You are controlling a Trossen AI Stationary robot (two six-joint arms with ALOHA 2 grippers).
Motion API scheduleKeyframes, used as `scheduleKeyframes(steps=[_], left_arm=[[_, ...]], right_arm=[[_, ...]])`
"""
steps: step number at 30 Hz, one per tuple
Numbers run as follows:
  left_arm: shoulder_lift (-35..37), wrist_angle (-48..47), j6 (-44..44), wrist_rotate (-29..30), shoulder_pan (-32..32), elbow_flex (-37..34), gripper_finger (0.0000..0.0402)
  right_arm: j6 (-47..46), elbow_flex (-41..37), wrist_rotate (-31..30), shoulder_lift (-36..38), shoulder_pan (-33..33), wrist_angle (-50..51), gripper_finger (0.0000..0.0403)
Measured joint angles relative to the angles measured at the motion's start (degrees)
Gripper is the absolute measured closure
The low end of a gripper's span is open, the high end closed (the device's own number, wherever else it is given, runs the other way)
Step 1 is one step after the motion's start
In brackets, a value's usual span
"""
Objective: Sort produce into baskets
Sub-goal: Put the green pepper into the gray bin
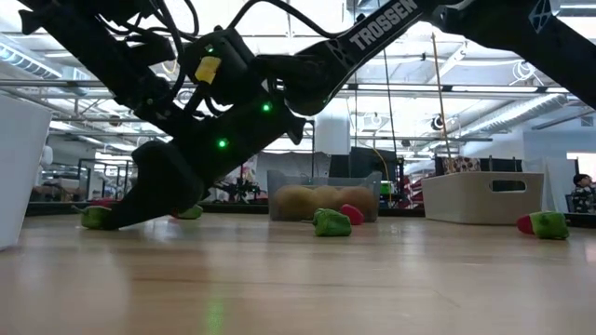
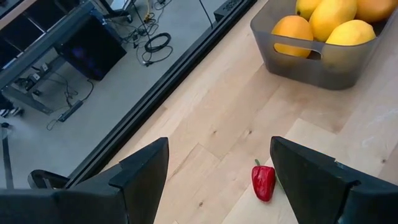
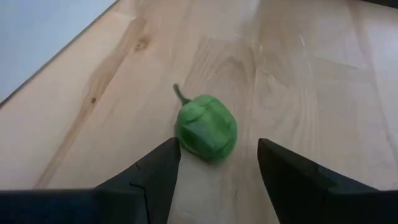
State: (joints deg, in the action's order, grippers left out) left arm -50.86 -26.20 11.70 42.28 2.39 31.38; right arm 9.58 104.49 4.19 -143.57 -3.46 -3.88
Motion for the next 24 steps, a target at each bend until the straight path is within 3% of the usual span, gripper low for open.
scheduleKeyframes(steps=[18,24], left_arm=[[-0.01,0.12,0.06,0.0,0.02,0.0,0.0114],[0.01,0.18,0.07,-0.02,0.02,0.0,0.0114]], right_arm=[[-1.1,-0.07,0.22,-0.04,-0.18,-6.03,0.0192],[-4.51,-0.07,1.9,-3.12,-0.11,-9.64,0.0203]])
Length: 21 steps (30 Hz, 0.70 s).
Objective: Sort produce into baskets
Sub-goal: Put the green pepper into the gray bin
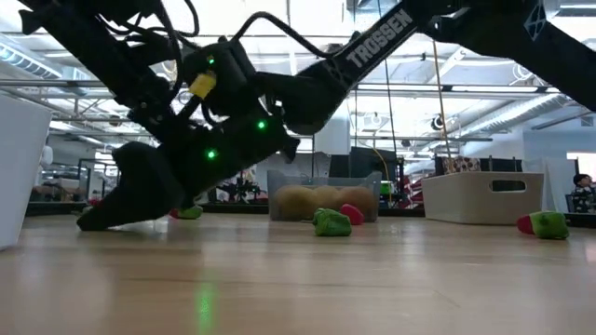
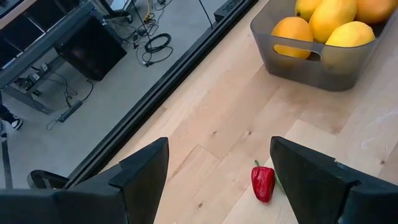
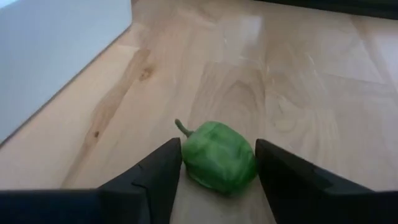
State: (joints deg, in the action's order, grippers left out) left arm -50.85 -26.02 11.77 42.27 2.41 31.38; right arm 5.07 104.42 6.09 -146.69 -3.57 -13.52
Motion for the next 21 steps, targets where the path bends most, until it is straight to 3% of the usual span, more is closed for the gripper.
scheduleKeyframes(steps=[9,21], left_arm=[[-0.02,-0.02,-0.01,-0.01,0.0,0.0,0.0114],[0.0,-0.1,-0.02,-0.01,-0.01,-0.02,0.0114]], right_arm=[[-1.82,0.13,-0.16,-0.04,-0.03,1.57,0.0211],[-5.5,-0.09,-0.11,4.86,0.36,7.76,0.0293]])
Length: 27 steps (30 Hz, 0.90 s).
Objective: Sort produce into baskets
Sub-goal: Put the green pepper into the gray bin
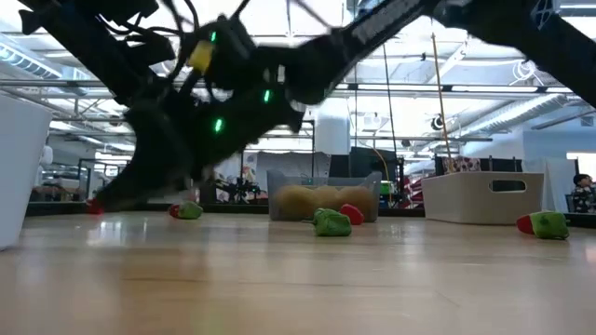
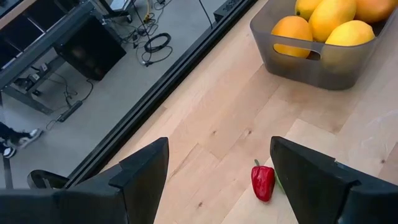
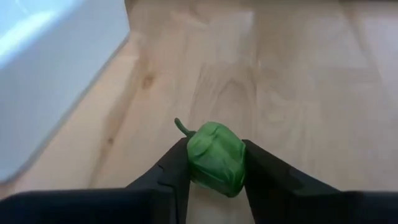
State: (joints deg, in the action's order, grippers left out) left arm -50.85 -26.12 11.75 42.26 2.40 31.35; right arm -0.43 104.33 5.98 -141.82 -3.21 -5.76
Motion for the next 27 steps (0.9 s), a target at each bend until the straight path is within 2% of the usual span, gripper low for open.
scheduleKeyframes(steps=[5,11,15,17,24,27], left_arm=[[0.0,-0.06,0.0,0.0,0.02,0.0,0.0114],[0.0,0.21,0.02,0.0,-0.01,0.0,0.0114],[0.0,0.25,0.02,0.0,0.02,0.0,0.0114],[0.0,0.39,0.04,0.0,0.02,0.0,0.0114],[0.0,1.95,0.1,-0.22,0.02,0.0,0.0114],[0.0,2.0,0.25,-0.33,-0.01,0.0,0.0114]], right_arm=[[0.51,0.04,-0.07,7.91,1.25,11.47,0.0292],[3.05,0.09,-0.38,20.64,4.0,34.58,0.0287],[5.0,0.09,-4.5,28.09,6.54,48.83,0.0287],[5.8,0.09,-6.47,31.26,8.2,54.17,0.0287],[6.12,0.11,-7.19,39.13,15.7,72.07,0.0287],[6.08,-1.77,-7.21,42.83,19.52,76.31,0.0287]])
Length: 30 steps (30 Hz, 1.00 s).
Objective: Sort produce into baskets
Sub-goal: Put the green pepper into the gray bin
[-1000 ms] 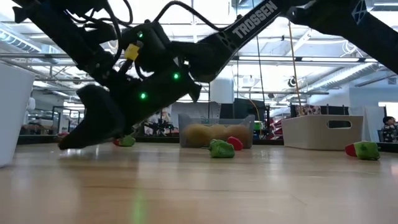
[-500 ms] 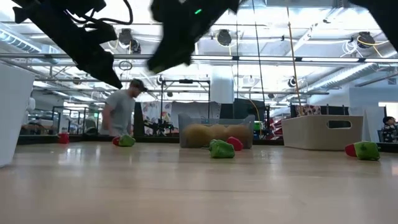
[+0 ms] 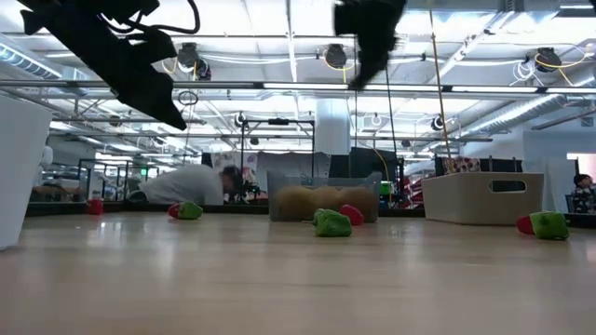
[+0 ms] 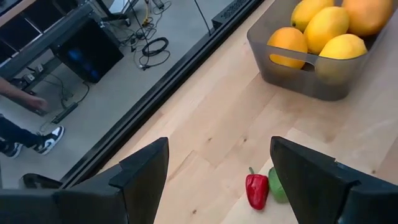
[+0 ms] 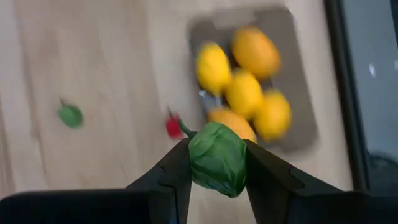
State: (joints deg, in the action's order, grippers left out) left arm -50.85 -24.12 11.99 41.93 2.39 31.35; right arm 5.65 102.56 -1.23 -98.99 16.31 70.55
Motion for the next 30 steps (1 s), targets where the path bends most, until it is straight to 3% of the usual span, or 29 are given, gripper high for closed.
scheduleKeyframes(steps=[5,14,21,25,30], left_arm=[[0.0,-0.22,1.23,-0.43,0.0,0.0,0.0114],[-0.02,0.46,2.96,-0.53,0.0,0.0,0.0114],[-2.14,4.89,8.65,-1.06,0.0,0.0,0.0114],[-6.13,7.27,11.39,-2.21,-0.13,0.0,0.0114],[-11.92,12.64,11.67,-6.42,-0.17,0.0,0.0114]], right_arm=[[-0.99,-10.94,-0.14,9.16,7.6,1.73,0.0287],[-6.52,-34.06,-0.37,24.07,19.84,-7.37,0.0287],[-6.61,-44.52,-3.57,24.72,24.52,-7.44,0.0287],[-5.36,-46.48,-7.58,22.7,26.31,-7.63,0.0286],[-3.85,-46.57,-8.26,21.28,27.44,-7.61,0.0272]])
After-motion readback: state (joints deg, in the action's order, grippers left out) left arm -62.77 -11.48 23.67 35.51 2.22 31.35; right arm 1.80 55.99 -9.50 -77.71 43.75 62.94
